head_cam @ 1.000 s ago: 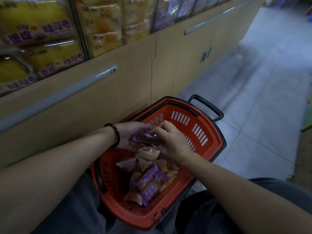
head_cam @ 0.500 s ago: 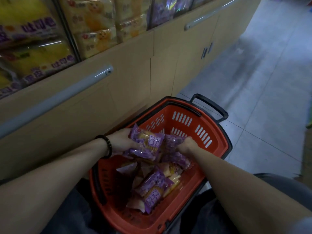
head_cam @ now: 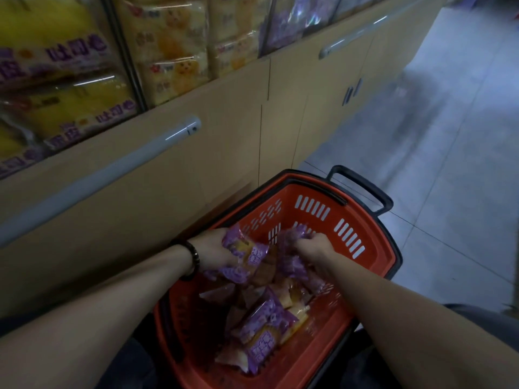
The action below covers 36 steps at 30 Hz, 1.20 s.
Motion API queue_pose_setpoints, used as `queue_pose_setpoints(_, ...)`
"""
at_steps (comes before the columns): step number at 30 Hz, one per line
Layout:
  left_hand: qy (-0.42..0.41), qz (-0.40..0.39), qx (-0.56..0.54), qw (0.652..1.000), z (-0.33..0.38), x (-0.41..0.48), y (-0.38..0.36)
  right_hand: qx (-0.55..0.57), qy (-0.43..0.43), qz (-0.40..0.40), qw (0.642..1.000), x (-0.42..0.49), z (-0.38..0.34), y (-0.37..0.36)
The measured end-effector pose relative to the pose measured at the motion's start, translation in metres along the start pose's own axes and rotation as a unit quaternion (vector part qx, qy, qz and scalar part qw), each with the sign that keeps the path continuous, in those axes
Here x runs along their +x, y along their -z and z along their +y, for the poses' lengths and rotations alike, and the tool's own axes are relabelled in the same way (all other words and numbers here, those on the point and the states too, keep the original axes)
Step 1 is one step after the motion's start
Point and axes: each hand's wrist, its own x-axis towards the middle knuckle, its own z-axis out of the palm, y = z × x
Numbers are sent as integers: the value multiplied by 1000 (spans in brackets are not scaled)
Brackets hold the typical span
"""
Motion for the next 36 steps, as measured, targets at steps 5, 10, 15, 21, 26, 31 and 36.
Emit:
queue_pose_setpoints(5,12,36,-63,997,12,-6,-5,150,116,-36,981,-34,-33,14)
queue_pose_setpoints(10,-1,49,-305,951,53,-22,-7,-78,488,133,859,-75,-33,36)
queue_pose_setpoints(15,-114,14,-439,891,74,-33,-4,-158,682,212,682,-88,-36,50)
queue_pose_setpoints(21,-201,52,-409,889,71,-33,-6,-154,695,118,692,-109,-37,57)
queue_pose_setpoints(26,-221,42,-411,884,74,-30,2,24,459,88,884,-106,-65,67)
queue_pose_setpoints(31,-238,74,-433,866,79,-33,-3,205,130,-281,928,-101,-84,91)
queue_pose_setpoints(36,-245,119,-410,870,86,-42,1,366,128,-237,890,-110,-86,84)
